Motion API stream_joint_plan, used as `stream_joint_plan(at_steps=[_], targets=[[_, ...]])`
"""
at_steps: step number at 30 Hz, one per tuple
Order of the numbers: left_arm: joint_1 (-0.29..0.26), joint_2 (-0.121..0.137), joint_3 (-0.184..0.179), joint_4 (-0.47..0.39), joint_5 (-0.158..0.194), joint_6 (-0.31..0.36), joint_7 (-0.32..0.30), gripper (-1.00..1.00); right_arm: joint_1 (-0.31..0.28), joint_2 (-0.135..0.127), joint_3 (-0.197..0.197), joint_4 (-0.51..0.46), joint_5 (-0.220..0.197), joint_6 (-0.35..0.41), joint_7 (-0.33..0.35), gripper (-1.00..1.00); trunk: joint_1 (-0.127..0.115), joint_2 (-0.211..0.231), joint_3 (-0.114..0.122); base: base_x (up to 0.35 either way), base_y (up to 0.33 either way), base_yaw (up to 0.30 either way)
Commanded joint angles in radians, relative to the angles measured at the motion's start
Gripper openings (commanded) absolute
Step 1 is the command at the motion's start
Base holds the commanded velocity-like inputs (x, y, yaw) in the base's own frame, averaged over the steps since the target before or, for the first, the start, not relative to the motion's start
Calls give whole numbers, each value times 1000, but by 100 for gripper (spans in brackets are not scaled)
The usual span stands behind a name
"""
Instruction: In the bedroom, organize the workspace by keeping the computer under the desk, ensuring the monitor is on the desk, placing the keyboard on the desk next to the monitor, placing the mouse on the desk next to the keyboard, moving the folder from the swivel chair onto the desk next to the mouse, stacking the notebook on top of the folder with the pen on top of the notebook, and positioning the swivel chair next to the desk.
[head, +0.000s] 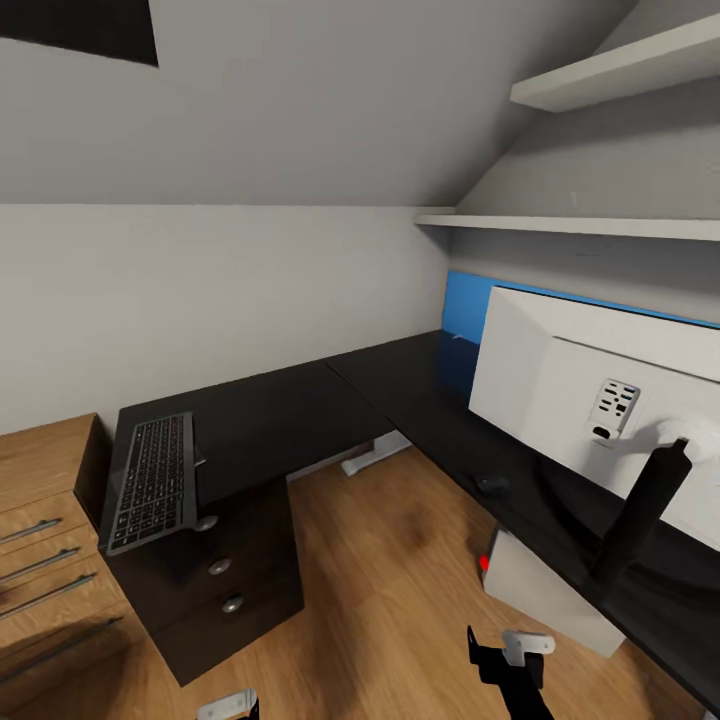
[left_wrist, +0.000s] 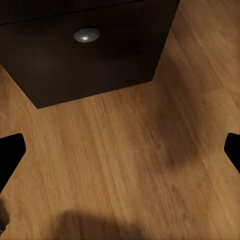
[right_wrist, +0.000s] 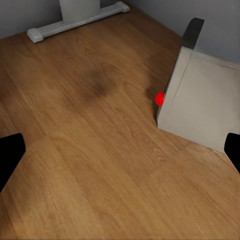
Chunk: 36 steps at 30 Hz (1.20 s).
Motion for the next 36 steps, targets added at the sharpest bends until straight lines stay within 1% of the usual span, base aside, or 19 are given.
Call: stream_joint_plan(at_steps=[1, 30, 36], targets=[[-1, 1, -7, 0, 9, -4, 8, 100, -1, -1, -6, 2, 4, -3, 0, 100, 0, 0, -1, 0, 1, -5], [-1, 0, -9, 0, 9, -5, 8, 100, -1, 2, -4, 3, 5, -4, 1, 100, 0, 0, -1, 0, 1, 0], [-1, 0, -9, 0, 9, -5, 8, 100, -1, 2, -4, 3, 5, -4, 1, 100, 0, 0, -1, 0, 168, 0]])
